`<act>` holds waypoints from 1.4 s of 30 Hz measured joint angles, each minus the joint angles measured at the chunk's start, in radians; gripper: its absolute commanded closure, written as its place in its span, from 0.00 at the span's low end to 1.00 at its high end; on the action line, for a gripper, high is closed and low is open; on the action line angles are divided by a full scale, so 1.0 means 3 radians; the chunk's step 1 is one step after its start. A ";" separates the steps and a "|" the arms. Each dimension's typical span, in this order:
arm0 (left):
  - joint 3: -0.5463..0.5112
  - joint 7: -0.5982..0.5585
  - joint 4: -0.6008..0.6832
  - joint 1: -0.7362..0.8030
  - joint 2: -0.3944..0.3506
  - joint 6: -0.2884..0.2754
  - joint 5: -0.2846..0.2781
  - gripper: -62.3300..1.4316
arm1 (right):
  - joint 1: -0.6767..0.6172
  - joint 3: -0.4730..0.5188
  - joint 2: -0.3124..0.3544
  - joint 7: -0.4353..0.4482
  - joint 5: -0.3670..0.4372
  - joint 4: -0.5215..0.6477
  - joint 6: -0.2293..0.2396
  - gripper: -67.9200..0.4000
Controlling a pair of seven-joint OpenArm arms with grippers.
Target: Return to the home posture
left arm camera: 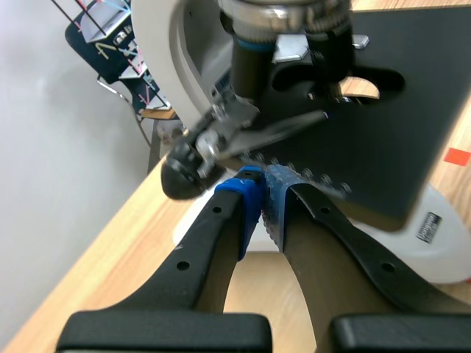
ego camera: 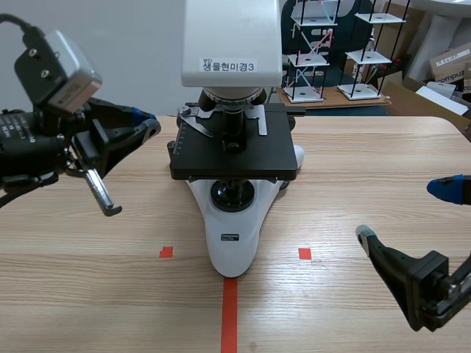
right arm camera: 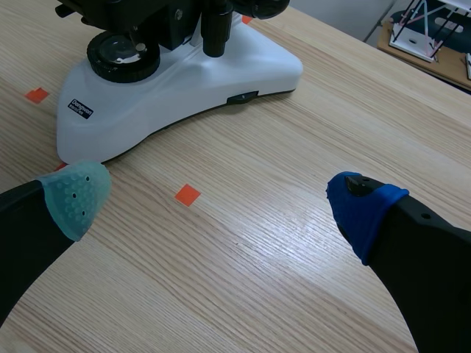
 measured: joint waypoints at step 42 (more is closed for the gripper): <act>-0.1568 -0.1476 0.0593 0.2743 0.0699 0.0271 -0.0064 0.00 | 0.0000 0.0000 0.0000 0.0000 0.0000 0.0000 0.0000 0.03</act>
